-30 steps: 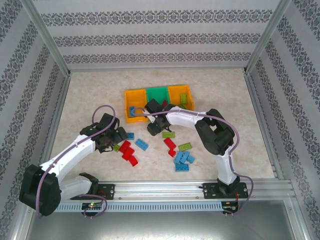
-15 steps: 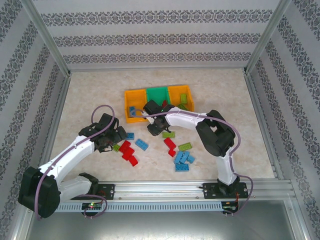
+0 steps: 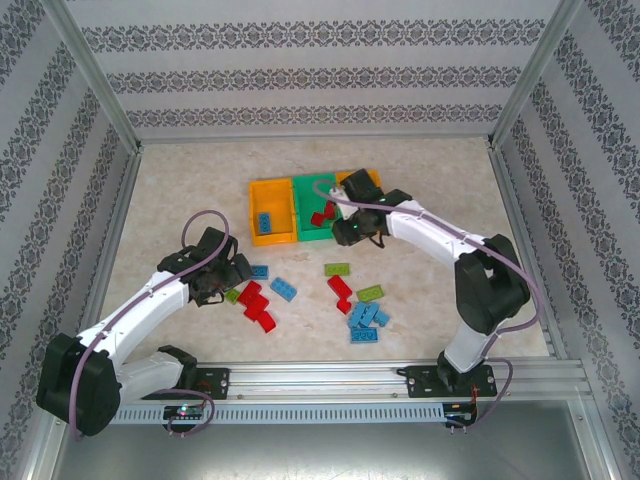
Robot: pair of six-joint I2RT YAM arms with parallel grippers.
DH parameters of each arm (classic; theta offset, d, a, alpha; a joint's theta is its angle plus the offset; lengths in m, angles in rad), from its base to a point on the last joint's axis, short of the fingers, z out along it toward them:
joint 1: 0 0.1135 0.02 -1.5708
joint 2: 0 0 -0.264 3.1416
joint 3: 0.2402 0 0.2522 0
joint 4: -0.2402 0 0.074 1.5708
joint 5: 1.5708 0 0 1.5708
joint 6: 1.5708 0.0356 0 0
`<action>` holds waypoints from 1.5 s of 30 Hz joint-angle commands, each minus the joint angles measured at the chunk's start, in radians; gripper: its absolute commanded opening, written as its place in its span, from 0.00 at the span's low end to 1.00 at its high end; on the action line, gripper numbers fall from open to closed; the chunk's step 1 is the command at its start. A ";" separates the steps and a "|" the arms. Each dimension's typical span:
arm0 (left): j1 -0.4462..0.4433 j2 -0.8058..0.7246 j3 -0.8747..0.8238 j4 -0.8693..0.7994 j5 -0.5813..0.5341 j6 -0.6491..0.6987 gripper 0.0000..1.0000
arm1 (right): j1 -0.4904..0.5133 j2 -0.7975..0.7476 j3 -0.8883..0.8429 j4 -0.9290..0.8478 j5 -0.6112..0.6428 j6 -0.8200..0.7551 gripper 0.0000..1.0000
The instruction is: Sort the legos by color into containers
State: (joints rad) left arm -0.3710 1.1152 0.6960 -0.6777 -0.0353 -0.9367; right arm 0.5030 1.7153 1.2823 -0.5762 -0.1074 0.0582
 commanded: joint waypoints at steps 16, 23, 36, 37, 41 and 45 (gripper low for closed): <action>0.009 0.011 -0.019 -0.050 0.033 -0.072 0.99 | -0.188 0.305 0.335 -0.034 0.018 0.089 0.45; 0.004 0.006 -0.048 -0.051 0.070 -0.113 0.99 | -0.185 0.289 0.337 -0.009 -0.012 0.125 0.67; 0.003 -0.007 -0.127 0.041 0.083 -0.213 0.90 | -0.183 0.138 0.210 0.043 -0.047 0.156 0.71; 0.006 0.004 -0.123 0.048 0.081 -0.214 0.90 | -0.183 0.129 0.202 0.044 -0.049 0.158 0.71; 0.008 0.027 -0.132 0.098 0.084 -0.235 0.90 | -0.182 0.097 0.175 0.047 -0.051 0.155 0.71; 0.012 0.055 -0.145 0.134 0.091 -0.242 0.88 | -0.184 0.080 0.161 0.044 -0.046 0.152 0.71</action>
State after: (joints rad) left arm -0.3710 1.1515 0.5629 -0.5869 0.0498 -1.1530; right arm 0.3206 1.8362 1.4578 -0.5377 -0.1452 0.2039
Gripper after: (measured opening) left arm 0.883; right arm 0.708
